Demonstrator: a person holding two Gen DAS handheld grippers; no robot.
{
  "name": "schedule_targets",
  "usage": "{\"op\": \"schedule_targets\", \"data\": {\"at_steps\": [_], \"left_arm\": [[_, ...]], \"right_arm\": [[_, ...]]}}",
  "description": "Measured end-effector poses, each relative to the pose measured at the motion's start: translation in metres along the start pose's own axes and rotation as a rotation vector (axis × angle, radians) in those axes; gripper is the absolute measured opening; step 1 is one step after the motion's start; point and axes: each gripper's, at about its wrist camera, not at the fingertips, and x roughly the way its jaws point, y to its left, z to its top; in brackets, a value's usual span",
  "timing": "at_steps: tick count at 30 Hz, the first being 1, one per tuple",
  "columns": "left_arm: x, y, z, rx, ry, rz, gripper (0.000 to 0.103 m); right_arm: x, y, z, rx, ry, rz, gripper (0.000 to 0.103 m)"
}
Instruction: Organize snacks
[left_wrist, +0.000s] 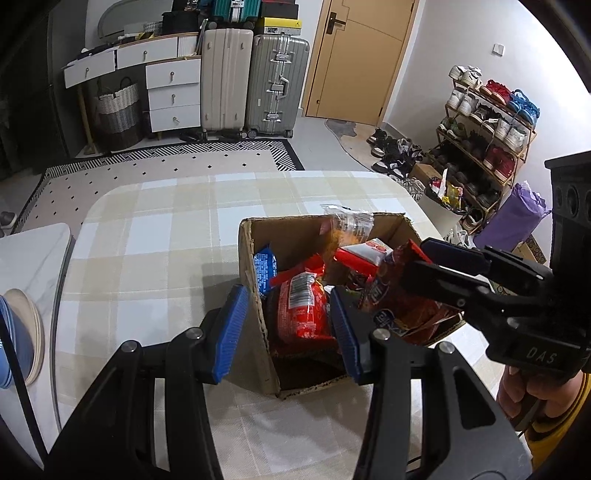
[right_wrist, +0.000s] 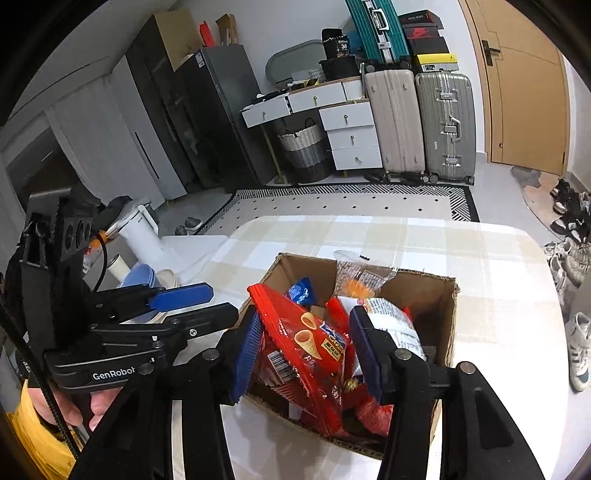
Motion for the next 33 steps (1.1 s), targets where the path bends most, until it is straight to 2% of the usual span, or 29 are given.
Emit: {"op": "schedule_targets", "data": {"at_steps": [12,19,33], "left_arm": [[0.001,-0.002,-0.001,0.006,0.010,-0.005,0.043],[0.005,-0.006,-0.008,0.008,0.023,-0.009,0.043],[-0.018,-0.011,-0.013,-0.009,-0.022,0.000,0.043]], "right_arm": [[-0.009,0.005,0.000,-0.012,-0.031,0.015,0.050],[-0.011,0.012,-0.002,-0.037,-0.048,0.025,0.055],[-0.071,0.020,0.001,-0.040,-0.242,0.058,0.059]]}}
